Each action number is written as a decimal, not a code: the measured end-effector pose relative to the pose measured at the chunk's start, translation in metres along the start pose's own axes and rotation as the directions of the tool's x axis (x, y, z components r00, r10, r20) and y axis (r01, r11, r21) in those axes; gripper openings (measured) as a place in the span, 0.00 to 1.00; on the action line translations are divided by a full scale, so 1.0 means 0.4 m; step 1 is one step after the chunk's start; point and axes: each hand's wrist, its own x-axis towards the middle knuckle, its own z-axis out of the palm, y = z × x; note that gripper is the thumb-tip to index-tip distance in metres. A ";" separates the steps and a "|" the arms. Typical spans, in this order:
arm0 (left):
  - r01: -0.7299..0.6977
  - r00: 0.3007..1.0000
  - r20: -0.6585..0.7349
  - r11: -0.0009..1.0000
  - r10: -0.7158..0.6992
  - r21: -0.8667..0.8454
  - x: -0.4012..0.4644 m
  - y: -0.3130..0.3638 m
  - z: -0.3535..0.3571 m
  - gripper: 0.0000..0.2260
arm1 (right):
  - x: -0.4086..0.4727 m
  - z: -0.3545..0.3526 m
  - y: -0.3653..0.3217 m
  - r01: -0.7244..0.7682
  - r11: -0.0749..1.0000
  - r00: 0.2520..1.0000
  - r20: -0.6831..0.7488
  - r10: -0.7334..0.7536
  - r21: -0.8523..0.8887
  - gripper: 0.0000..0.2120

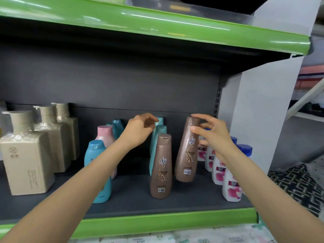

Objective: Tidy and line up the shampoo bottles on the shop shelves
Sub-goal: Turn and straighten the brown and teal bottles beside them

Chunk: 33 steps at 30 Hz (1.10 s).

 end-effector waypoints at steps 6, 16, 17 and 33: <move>0.078 0.990 0.104 0.990 -0.090 0.120 0.063 -0.012 0.032 0.09 | 0.125 0.059 0.117 0.009 0.999 0.999 -0.048 -0.012 -0.049 0.21; 0.372 0.924 0.183 0.897 -0.335 -0.240 0.071 -0.035 0.047 0.03 | 0.216 0.141 0.228 0.055 0.996 0.998 -0.026 -0.057 -0.075 0.20; 0.386 0.918 0.192 0.889 -0.346 -0.245 0.070 -0.033 0.048 0.03 | 0.221 0.147 0.229 0.069 0.995 0.997 -0.025 -0.071 -0.070 0.20; 0.469 0.881 0.223 0.837 -0.418 -0.282 0.068 -0.032 0.053 0.04 | 0.240 0.153 0.266 -0.125 0.963 0.966 0.251 0.063 0.240 0.16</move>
